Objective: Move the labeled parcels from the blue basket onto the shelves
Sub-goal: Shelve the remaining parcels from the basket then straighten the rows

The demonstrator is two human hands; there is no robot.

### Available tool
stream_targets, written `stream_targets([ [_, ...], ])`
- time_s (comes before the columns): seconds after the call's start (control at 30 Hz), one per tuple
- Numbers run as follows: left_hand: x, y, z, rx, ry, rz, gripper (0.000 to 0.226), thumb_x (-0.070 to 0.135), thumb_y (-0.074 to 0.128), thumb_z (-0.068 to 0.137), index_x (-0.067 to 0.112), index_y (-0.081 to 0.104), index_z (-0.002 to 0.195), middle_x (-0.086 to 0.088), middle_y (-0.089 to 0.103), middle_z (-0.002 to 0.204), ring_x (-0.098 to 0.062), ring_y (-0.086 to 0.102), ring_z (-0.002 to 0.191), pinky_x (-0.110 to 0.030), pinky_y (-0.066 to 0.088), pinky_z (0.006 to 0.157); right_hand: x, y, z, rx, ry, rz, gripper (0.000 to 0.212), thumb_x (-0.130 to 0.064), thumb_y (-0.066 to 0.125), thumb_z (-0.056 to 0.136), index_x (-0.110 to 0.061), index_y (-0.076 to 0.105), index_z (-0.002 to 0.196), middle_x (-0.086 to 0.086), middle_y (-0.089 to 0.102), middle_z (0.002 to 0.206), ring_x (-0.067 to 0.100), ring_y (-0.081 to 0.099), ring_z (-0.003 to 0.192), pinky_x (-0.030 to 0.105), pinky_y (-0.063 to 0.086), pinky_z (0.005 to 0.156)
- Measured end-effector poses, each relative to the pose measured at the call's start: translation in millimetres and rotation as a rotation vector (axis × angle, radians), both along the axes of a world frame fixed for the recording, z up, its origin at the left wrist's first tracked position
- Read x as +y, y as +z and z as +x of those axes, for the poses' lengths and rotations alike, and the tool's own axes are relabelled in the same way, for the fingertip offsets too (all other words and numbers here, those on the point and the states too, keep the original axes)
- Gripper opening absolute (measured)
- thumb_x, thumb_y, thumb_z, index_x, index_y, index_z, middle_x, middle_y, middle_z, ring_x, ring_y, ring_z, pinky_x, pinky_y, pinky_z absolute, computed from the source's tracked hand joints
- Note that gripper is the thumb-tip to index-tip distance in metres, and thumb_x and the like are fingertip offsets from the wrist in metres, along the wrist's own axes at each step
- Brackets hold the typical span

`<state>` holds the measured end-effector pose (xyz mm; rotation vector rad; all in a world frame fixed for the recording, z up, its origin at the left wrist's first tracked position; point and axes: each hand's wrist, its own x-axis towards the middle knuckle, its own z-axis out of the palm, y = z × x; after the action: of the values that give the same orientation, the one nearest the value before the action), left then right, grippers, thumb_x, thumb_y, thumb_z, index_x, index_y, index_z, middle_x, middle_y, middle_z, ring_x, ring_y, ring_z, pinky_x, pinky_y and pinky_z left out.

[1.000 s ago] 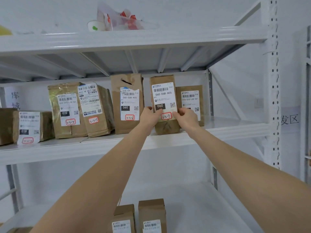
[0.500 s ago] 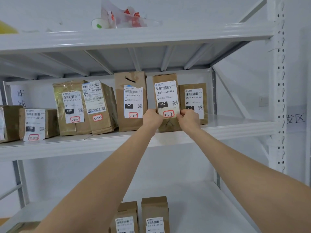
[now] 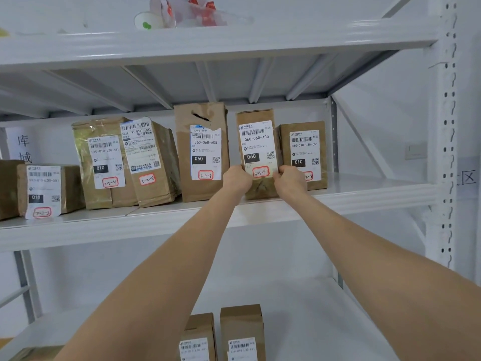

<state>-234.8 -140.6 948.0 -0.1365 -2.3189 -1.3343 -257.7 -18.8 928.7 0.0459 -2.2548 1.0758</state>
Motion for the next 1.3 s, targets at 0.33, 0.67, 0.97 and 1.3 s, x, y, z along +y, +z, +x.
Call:
stream_targets([
  [0.33,-4,1,-22,-0.012,0.022,-0.044,0.031,0.007,0.045,0.092,0.003,0.061,0.118,-0.019,0.064,0.113,-0.038,0.060,0.105,-0.037,0.050,0.081,-6,2,-24,-0.035,-0.013,-0.001,0.029,-0.022,0.045,0.099,-0.004,0.063,0.112,0.017,0.065,0.110,0.033,0.059,0.102,0.029,0.039,0.072],
  [0.67,-4,0,-28,-0.001,0.023,-0.045,0.031,0.007,0.045,0.093,0.003,0.060,0.119,-0.017,0.063,0.117,-0.035,0.059,0.109,-0.037,0.050,0.086,-8,2,-26,-0.022,-0.015,0.000,0.028,-0.021,0.045,0.100,-0.003,0.062,0.114,0.017,0.064,0.111,0.033,0.058,0.103,0.028,0.038,0.071],
  [0.97,-2,-3,-28,0.007,0.000,-0.012,0.032,0.008,0.044,0.094,0.005,0.059,0.121,-0.014,0.063,0.120,-0.031,0.058,0.109,-0.032,0.047,0.084,-9,2,-17,-0.073,-0.014,0.018,0.029,-0.010,0.044,0.097,-0.007,0.060,0.120,0.015,0.063,0.118,0.032,0.057,0.108,0.025,0.036,0.073],
  [1.3,-8,-11,1,0.034,0.122,0.035,0.047,0.004,0.042,0.090,0.005,0.041,0.137,-0.013,0.052,0.133,-0.030,0.049,0.121,-0.033,0.046,0.092,-12,-12,18,-0.037,-0.081,0.100,0.054,-0.015,0.055,0.089,-0.012,0.034,0.139,0.013,0.040,0.137,0.032,0.043,0.124,0.039,0.041,0.094],
])
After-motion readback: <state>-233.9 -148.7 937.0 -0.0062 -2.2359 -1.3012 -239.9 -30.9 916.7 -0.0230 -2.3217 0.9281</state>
